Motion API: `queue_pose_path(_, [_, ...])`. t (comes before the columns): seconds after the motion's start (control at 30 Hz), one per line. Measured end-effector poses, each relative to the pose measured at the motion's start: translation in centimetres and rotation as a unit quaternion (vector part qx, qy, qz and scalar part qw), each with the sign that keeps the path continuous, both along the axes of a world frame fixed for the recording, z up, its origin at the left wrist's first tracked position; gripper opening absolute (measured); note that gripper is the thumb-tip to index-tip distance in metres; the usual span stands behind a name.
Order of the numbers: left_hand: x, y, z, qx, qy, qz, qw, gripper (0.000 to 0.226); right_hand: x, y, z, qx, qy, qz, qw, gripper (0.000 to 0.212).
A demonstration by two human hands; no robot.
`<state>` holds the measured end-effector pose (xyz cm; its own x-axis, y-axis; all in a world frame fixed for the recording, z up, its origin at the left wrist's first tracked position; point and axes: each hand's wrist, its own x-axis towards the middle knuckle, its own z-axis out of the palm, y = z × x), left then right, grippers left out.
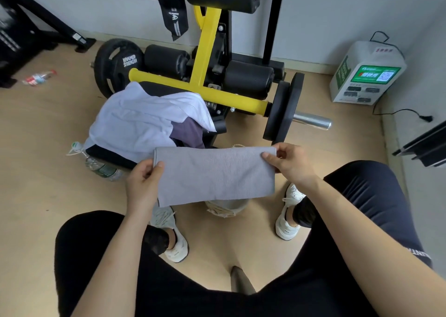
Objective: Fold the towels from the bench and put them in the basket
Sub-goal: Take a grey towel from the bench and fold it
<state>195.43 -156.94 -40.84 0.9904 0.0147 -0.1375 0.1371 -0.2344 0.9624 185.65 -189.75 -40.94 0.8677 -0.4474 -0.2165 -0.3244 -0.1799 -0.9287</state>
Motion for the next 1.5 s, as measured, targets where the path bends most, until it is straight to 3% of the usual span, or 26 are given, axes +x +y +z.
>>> queue_pose_path(0.27, [-2.1, -2.3, 0.2, 0.021, -0.011, -0.088, 0.996, 0.011, -0.5, 2.4, 0.7, -0.007, 0.002, 0.051, 0.999, 0.020])
queue_pose_path(0.53, [-4.8, -5.5, -0.1, 0.018, -0.012, -0.160, 0.987, 0.008, -0.7, 6.0, 1.1, 0.069, -0.004, 0.038, 0.997, 0.015])
queue_pose_path(0.67, [-5.5, -6.4, -0.3, 0.025, -0.018, -0.172, 0.985, 0.019, -0.9, 7.5, 1.0, 0.106, -0.022, 0.053, 0.993, 0.005])
queue_pose_path(0.9, [-6.3, -7.2, -0.5, 0.045, -0.024, -0.189, 0.981, 0.024, -1.3, 8.9, 0.8, 0.171, -0.022, 0.089, 0.981, 0.017])
queue_pose_path(1.13, [-6.3, -7.2, -0.3, -0.004, -0.008, -0.183, 0.983, 0.040, -1.6, 9.2, 0.5, 0.195, -0.033, 0.113, 0.974, 0.035])
queue_pose_path(1.27, [-5.9, -7.2, -0.7, 0.008, -0.027, -0.149, 0.988, 0.042, -1.9, 9.2, 0.6, 0.082, -0.041, 0.181, 0.979, 0.040])
queue_pose_path(1.37, [-5.5, -6.8, -0.9, 0.008, -0.048, -0.153, 0.987, 0.027, -1.7, 8.2, 0.9, -0.070, -0.091, 0.141, 0.983, 0.031])
queue_pose_path(1.5, [-5.0, -6.2, -0.5, 0.005, -0.065, -0.191, 0.979, 0.023, -1.0, 6.4, 1.4, -0.172, -0.099, 0.133, 0.971, 0.036])
